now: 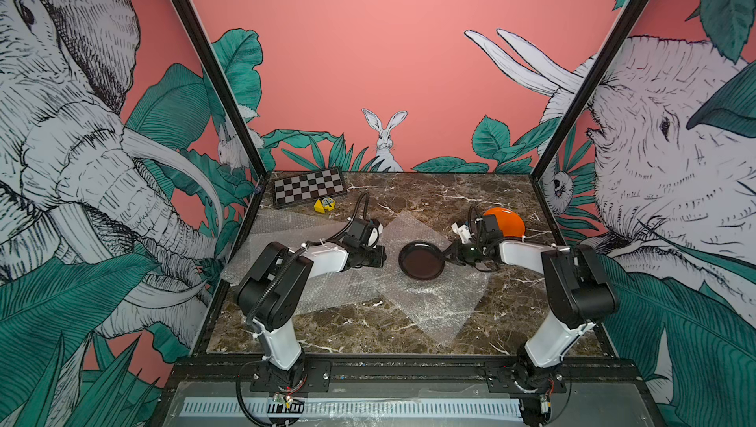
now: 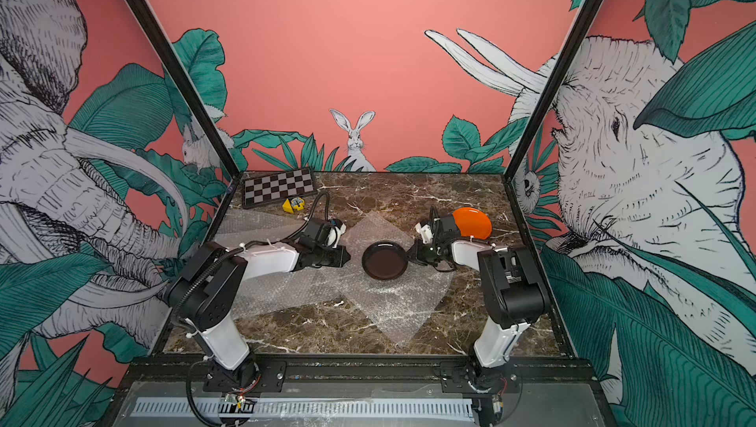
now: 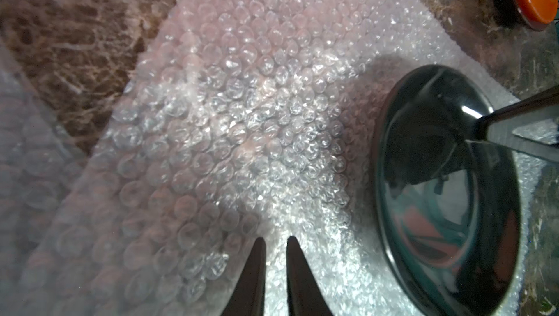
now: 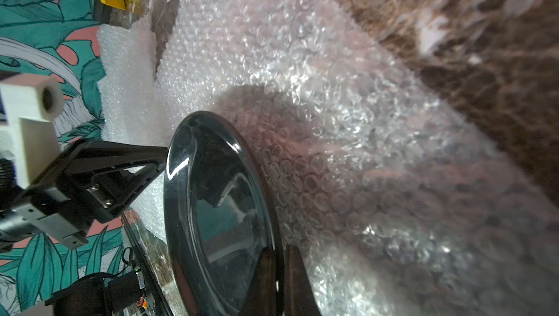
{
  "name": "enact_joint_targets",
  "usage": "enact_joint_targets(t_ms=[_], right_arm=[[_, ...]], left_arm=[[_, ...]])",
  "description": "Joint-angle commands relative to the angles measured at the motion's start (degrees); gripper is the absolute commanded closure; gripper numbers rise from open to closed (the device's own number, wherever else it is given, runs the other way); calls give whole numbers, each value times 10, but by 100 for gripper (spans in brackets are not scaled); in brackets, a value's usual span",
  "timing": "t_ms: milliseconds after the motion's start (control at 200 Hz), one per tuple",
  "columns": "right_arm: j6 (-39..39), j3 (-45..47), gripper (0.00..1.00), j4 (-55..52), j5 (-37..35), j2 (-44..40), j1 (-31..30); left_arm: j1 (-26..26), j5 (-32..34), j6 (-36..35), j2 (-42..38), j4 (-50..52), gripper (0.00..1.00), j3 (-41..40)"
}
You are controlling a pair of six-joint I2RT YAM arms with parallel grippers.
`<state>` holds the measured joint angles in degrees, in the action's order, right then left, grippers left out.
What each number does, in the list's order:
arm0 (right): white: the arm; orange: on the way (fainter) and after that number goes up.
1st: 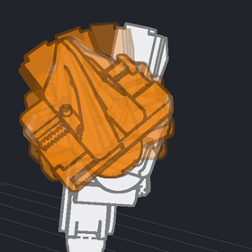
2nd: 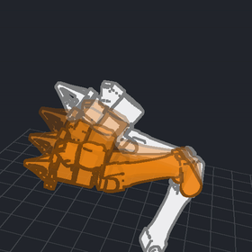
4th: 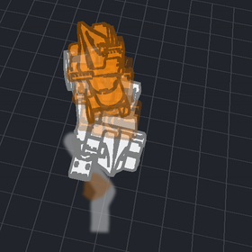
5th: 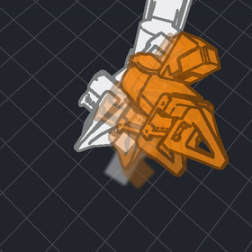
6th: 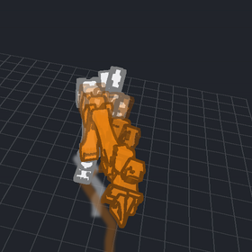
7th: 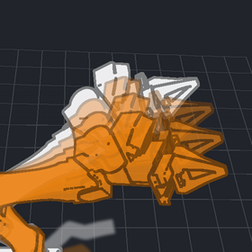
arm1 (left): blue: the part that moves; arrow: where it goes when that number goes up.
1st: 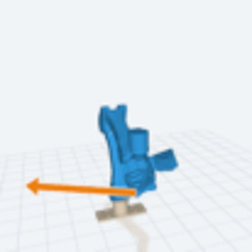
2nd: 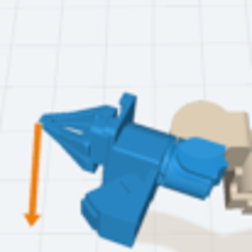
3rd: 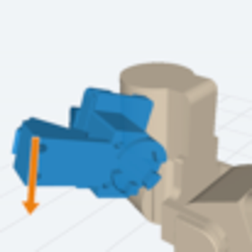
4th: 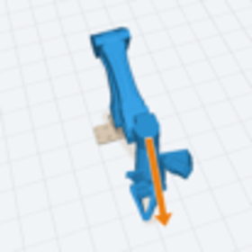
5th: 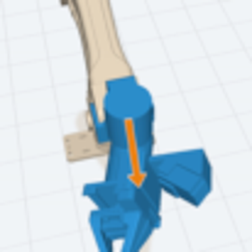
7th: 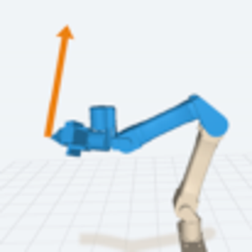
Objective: Unpack dinner plates from bubble wrap
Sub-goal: Pick up the plate from the bubble wrap, then place the plate on the plate.
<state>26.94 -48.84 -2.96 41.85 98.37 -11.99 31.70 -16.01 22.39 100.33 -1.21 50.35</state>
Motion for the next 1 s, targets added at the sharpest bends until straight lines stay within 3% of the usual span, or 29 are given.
enact_joint_targets(t_ms=[0, 390, 995], right_arm=[[28, 10, 98, 49, 37, -24, 14], [73, 23, 99, 92, 41, -54, 83], [155, 46, 100, 163, 2, -61, 262]], left_arm=[[-1, 6, -2, 2, 2, 83, -16], [-1, 4, 1, 0, 0, 83, -21], [-1, 1, -3, -1, 8, 83, -15]])
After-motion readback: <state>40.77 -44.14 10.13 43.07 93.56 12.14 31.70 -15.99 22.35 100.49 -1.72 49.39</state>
